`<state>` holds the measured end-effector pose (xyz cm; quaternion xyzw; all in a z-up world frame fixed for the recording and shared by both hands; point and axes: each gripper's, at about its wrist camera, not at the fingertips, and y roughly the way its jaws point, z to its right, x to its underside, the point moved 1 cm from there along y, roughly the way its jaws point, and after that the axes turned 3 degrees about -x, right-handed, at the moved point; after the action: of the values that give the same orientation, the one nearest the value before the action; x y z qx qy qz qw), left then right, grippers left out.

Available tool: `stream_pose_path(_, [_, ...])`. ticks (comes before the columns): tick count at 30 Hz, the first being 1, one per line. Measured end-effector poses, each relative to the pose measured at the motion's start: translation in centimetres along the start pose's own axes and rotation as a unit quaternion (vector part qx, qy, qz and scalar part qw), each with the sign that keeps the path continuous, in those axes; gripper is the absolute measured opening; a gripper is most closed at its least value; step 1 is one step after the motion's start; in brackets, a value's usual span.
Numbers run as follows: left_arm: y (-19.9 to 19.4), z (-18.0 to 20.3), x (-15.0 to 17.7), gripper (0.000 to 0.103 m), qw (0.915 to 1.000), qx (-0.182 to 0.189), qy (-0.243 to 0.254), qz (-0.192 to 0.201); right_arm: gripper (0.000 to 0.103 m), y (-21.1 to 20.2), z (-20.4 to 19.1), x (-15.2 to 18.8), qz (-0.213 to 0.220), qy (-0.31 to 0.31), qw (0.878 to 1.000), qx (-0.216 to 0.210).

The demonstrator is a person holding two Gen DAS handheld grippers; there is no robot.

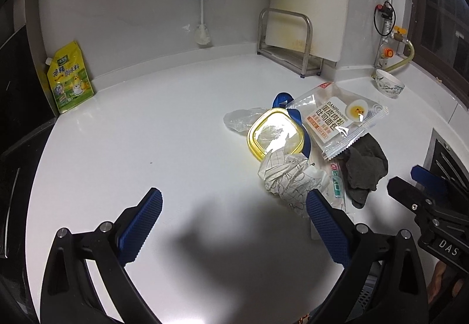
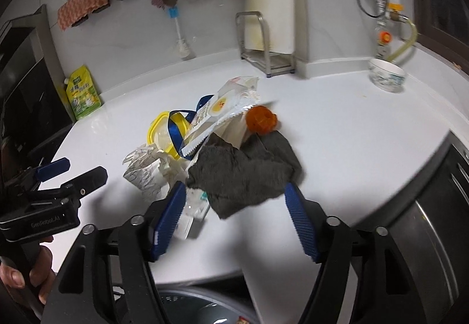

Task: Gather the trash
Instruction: 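Grasp the dark grey cloth with the right gripper while the left gripper grasps the white tissue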

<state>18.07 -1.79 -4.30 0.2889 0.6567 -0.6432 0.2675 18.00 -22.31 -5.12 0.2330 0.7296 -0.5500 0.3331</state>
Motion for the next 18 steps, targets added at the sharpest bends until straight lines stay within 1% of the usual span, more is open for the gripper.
stream_pose_path(7, [2.0, 0.1, 0.0, 0.097, 0.9998, 0.003, -0.009, -0.018, 0.07, 3.0, 0.1, -1.0, -0.021, -0.02, 1.0, 0.006])
stream_pose_path(9, [2.2, 0.2, 0.0, 0.097, 0.9998, 0.003, -0.009, -0.02, 0.07, 3.6, 0.1, -1.2, -0.026, -0.021, 0.999, 0.003])
stream_pose_path(12, [2.5, 0.4, 0.1, 0.097, 0.9997, 0.004, -0.008, -0.023, 0.07, 4.6, 0.1, -1.3, -0.037, -0.027, 0.999, 0.013])
stream_pose_path(16, [2.7, 0.5, 0.1, 0.097, 0.9997, 0.005, -0.007, -0.025, 0.069, 5.5, 0.2, -1.0, -0.046, -0.03, 0.998, 0.015])
stream_pose_path(17, [2.7, 0.5, 0.1, 0.097, 0.9996, 0.005, -0.008, -0.025, 0.067, 5.5, 0.2, -0.9, -0.045, -0.032, 0.998, 0.015])
stream_pose_path(18, [2.8, 0.5, 0.1, 0.097, 0.9996, 0.005, -0.009, -0.026, 0.063, 5.6, 0.2, -0.9, -0.046, -0.032, 0.998, 0.016])
